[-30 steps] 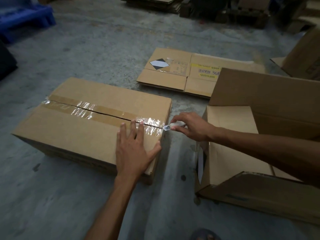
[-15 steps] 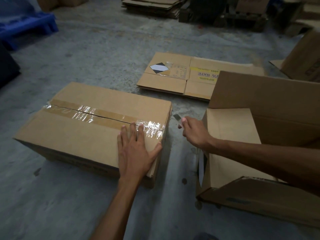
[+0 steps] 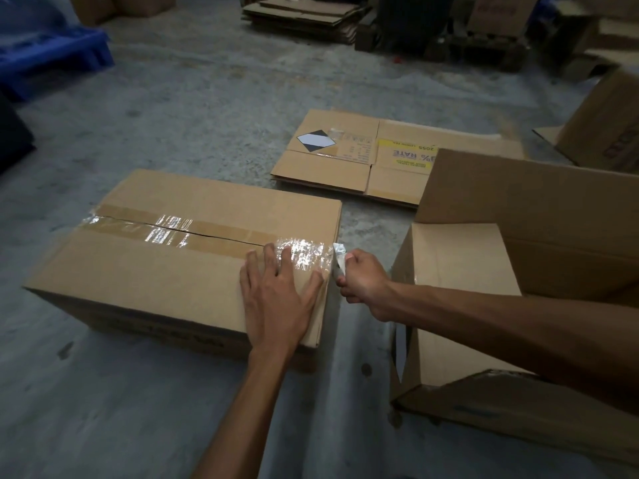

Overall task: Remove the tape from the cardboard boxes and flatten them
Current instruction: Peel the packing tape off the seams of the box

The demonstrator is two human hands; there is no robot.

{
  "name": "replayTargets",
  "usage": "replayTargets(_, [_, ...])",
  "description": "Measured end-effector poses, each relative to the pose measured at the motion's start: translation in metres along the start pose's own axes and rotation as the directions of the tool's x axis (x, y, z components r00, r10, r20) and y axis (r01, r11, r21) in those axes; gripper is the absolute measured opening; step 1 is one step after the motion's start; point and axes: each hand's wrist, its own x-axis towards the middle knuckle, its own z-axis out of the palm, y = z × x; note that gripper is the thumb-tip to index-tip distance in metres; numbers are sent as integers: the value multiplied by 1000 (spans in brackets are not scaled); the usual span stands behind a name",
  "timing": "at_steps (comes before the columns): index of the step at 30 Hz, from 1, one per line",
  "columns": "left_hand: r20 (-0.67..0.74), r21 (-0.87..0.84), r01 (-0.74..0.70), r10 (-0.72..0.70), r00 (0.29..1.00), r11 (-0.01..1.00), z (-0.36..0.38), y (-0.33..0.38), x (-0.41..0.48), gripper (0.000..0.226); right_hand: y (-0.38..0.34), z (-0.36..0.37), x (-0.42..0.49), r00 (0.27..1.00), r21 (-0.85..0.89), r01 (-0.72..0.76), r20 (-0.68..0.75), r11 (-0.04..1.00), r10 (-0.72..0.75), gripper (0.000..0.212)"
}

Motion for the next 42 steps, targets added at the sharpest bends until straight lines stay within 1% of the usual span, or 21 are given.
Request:
replayTargets(3, [-9, -7, 4, -4, 1000, 1000, 1, -1, -1, 68, 0, 2, 1, 999, -50, 11, -41, 999, -13, 29])
replayTargets(6, [-28, -29, 6, -6, 1000, 1000, 0, -1, -1, 64, 1, 6, 4, 993, -152, 25, -113, 988, -42, 25])
replayTargets(8, [-31, -34, 4, -5, 1000, 999, 0, -1, -2, 62, 1, 12, 5, 986, -203, 29, -158, 979, -62, 26])
replayTargets(12, [-51, -57, 2, -5, 999, 998, 0, -2, -2, 58, -3, 23, -1, 961, -214, 15, -265, 977, -73, 25])
replayTargets(15, [-61, -87, 4, -9, 998, 996, 0, -3, -3, 57, -6, 27, -5, 953, -174, -24, -301, 984, -30, 22])
replayTargets(18, [-58, -100, 12, -18, 998, 995, 1, -3, -3, 51, -7, 28, -4, 955, -140, -48, -295, 989, 5, 18])
replayTargets(22, [-45, -102, 18, -23, 999, 995, 1, -4, -4, 49, -8, 26, -3, 966, -178, -33, -257, 984, -14, 14])
replayTargets(25, [-56, -102, 18, -23, 998, 995, 1, -3, -3, 49, -4, 22, -4, 967, -218, 3, -248, 976, -59, 17])
replayTargets(28, [-70, -120, 22, -30, 997, 993, 2, -4, -3, 48, -3, 22, -4, 962, -221, 26, -258, 975, -84, 21])
replayTargets(34, [-73, -132, 19, -29, 997, 991, 3, -5, -4, 47, -6, 26, 2, 969, -198, 22, -239, 980, -70, 23])
replayTargets(40, [-91, -138, 11, -24, 996, 990, 3, -6, -4, 54, -2, 25, 2, 967, -162, 5, -252, 987, -47, 18])
replayTargets(42, [-93, -141, 10, -24, 995, 990, 3, -6, -4, 57, -3, 24, 2, 968, -191, 17, -242, 981, -63, 19])
